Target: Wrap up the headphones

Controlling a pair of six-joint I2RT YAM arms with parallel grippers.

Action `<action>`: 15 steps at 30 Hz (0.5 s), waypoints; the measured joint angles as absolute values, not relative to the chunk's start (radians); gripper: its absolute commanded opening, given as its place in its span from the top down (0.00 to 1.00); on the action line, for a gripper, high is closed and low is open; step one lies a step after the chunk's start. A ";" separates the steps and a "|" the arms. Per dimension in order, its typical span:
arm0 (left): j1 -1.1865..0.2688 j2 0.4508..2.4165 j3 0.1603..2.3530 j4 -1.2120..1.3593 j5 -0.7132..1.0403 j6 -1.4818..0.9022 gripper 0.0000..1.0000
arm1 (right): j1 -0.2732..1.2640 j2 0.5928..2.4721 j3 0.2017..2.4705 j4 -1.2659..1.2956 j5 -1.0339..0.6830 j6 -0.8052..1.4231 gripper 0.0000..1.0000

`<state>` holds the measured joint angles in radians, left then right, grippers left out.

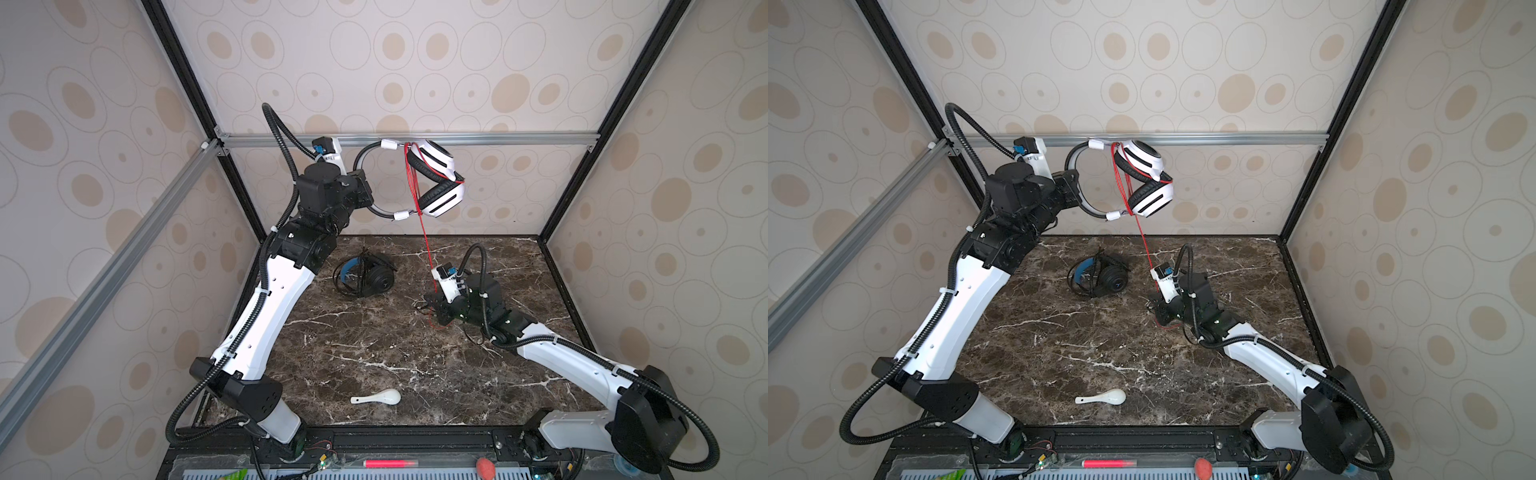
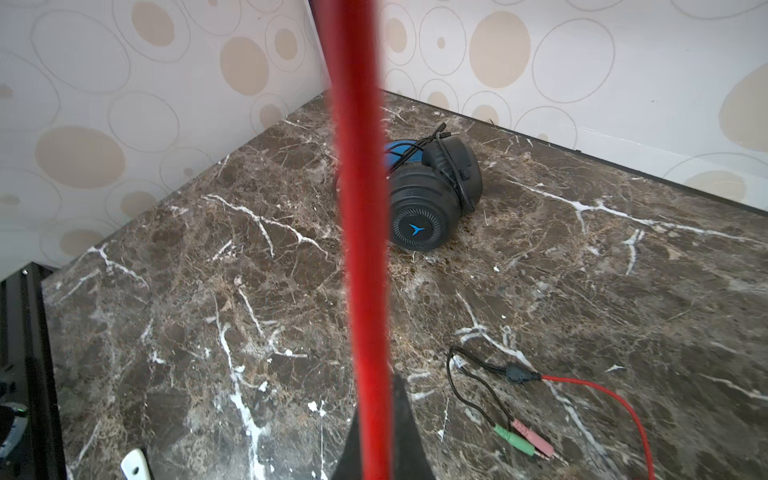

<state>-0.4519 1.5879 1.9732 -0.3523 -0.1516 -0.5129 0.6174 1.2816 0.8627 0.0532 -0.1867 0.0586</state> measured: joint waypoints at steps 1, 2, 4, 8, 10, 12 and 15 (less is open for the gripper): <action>-0.452 1.590 1.966 -0.352 -0.170 -0.513 1.00 | 0.629 1.277 0.866 0.033 -0.173 0.047 1.00; -0.452 1.593 1.960 -0.352 -0.188 -0.513 1.00 | 0.641 1.274 0.870 0.014 -0.159 0.036 1.00; -0.452 1.600 1.949 -0.352 -0.219 -0.511 1.00 | 0.664 1.269 0.878 -0.018 -0.138 0.018 1.00; -0.452 1.608 1.921 -0.350 -0.282 -0.504 1.00 | 0.696 1.245 0.888 -0.068 -0.104 -0.003 1.00; -0.452 1.609 1.898 -0.341 -0.321 -0.495 1.00 | 0.702 1.229 0.896 -0.093 -0.092 -0.010 1.00; -0.452 1.609 1.873 -0.330 -0.361 -0.480 1.00 | 0.706 1.223 0.916 -0.115 -0.079 -0.018 1.00; -0.458 1.612 1.842 -0.322 -0.422 -0.444 1.00 | 0.724 1.223 0.968 -0.158 -0.059 -0.043 1.00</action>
<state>-0.4580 1.6123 1.8416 -0.3218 -0.4221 -0.4438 0.7238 1.2228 0.9684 -0.1581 -0.0589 -0.0425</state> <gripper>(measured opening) 0.063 0.049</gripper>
